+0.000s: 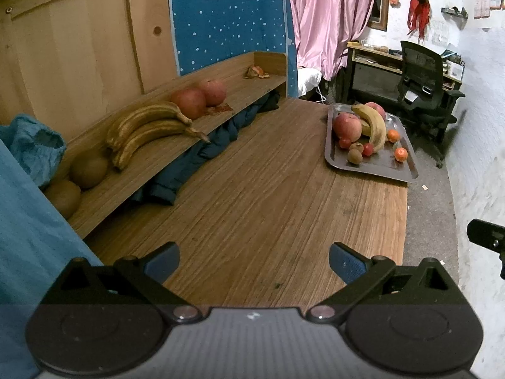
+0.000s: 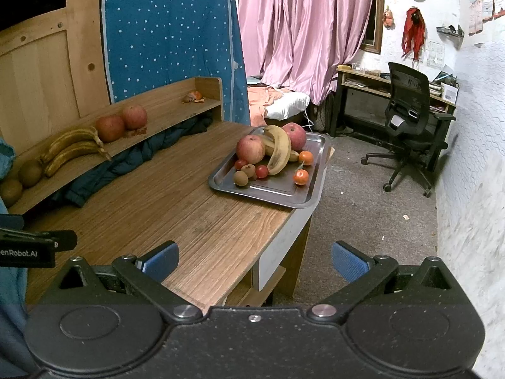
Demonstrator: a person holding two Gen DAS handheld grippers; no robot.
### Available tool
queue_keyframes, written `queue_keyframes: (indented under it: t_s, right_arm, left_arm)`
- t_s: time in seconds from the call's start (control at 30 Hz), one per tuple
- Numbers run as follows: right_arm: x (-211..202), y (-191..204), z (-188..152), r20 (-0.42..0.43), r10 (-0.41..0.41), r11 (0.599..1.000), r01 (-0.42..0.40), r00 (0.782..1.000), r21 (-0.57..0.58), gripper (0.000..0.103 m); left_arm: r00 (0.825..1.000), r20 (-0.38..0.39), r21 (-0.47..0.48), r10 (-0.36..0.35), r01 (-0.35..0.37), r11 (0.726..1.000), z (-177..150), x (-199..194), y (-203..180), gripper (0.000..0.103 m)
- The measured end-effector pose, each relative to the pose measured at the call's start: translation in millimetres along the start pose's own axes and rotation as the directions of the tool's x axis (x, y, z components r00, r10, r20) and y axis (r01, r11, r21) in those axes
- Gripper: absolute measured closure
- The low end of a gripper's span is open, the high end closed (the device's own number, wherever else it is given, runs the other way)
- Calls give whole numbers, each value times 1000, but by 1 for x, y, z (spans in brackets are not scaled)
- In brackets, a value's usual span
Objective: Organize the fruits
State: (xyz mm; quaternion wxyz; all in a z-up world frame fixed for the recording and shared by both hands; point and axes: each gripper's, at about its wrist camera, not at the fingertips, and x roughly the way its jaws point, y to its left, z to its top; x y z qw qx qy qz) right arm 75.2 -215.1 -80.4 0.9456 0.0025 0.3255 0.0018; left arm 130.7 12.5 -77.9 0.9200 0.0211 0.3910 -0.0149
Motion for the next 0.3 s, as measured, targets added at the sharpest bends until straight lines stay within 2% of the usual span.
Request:
queue_keyframes:
  t_s: [0.3]
  right_arm:
    - [-1, -4, -3, -4, -1, 1000, 1, 1000, -1, 1]
  left_arm:
    - [1000, -4, -1, -7, 7, 1000, 4, 5, 1, 0]
